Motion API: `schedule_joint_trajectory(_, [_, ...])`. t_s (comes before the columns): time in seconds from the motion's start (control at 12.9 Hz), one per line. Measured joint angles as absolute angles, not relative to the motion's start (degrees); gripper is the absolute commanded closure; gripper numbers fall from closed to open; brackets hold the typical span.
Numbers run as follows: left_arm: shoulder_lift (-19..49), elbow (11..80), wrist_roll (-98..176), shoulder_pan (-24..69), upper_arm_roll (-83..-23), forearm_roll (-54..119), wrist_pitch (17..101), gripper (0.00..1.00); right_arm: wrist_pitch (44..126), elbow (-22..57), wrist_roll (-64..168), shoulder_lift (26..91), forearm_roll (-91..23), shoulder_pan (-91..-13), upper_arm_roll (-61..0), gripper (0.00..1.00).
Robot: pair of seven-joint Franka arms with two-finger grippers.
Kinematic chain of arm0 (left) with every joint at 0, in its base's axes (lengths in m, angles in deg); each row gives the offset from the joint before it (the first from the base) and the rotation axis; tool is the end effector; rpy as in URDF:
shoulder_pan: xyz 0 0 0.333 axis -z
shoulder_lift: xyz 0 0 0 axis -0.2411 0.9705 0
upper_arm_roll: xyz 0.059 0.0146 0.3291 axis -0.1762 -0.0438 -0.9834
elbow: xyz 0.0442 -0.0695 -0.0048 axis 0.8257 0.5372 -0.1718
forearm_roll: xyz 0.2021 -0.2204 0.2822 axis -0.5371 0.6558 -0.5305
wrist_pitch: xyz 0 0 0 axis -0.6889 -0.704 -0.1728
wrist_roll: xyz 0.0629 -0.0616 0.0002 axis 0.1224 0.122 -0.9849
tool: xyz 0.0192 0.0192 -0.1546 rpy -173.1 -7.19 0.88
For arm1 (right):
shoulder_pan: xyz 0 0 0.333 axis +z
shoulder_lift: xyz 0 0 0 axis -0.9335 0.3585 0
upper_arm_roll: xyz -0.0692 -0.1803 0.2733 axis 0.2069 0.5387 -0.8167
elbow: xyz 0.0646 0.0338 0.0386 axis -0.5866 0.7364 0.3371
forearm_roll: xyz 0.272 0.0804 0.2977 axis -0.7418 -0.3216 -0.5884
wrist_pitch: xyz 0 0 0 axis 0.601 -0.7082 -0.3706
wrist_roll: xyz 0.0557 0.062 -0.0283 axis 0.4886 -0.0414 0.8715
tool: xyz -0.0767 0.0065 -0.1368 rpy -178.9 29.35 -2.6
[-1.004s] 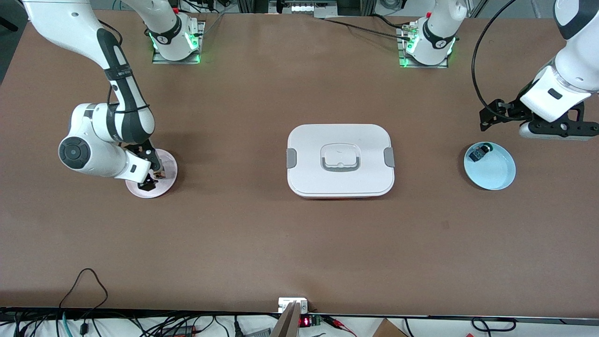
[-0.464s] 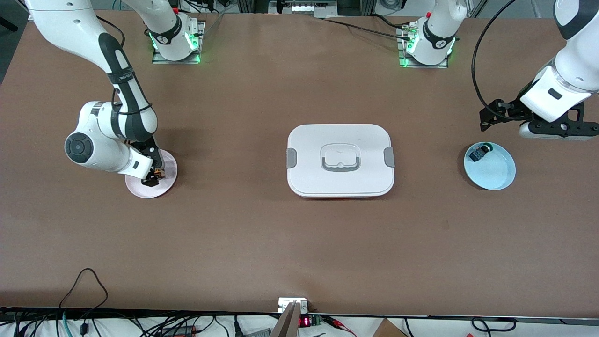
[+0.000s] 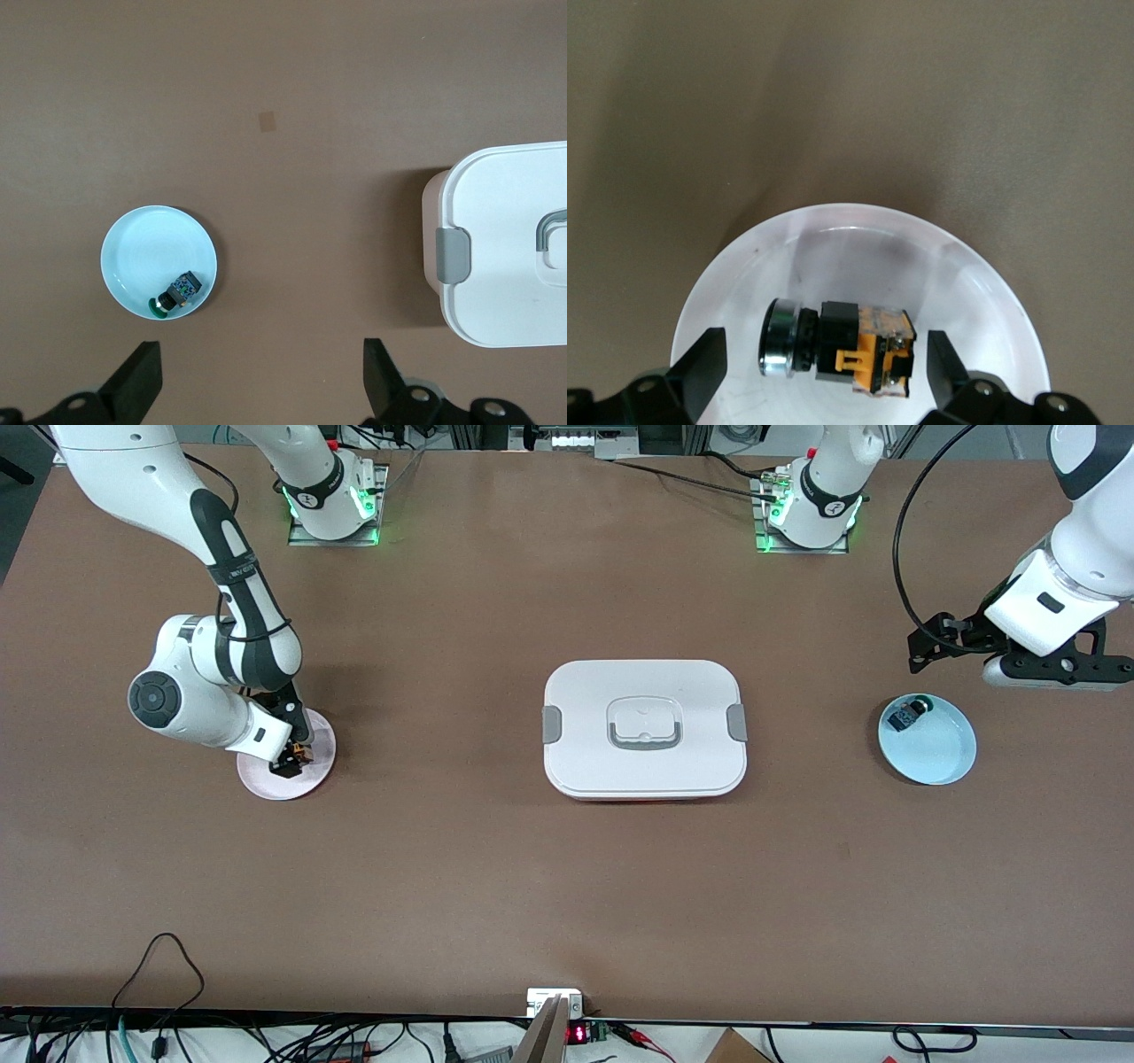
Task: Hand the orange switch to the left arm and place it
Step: 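Lower the right gripper and close it on the orange switch, then lift the switch with the right gripper and carry it above the white box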
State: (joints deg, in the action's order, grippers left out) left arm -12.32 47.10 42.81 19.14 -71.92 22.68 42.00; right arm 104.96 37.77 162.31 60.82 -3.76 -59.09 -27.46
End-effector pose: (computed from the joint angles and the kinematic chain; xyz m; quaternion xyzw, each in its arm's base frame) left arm 0.5697 -0.0425 0.5304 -0.9999 0.0148 -0.0029 0.0064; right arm 0.5829 0.0186 0.1529 -0.5546 -0.8287 0.0377 0.0657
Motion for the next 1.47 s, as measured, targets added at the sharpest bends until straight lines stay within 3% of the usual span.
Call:
schedule_joint_trajectory(1.08, [-12.32,47.1,42.81,19.14,-71.92,22.68,41.99,0.0,108.41,39.69,162.25,60.92,-4.55,-59.1,-27.46,0.0])
schedule_joint_trajectory(1.47, [-12.32,47.1,42.8,19.14,-71.92,22.68,41.99,0.0,109.63,40.41,162.25,61.09,-4.6,-59.1,-27.46,0.19])
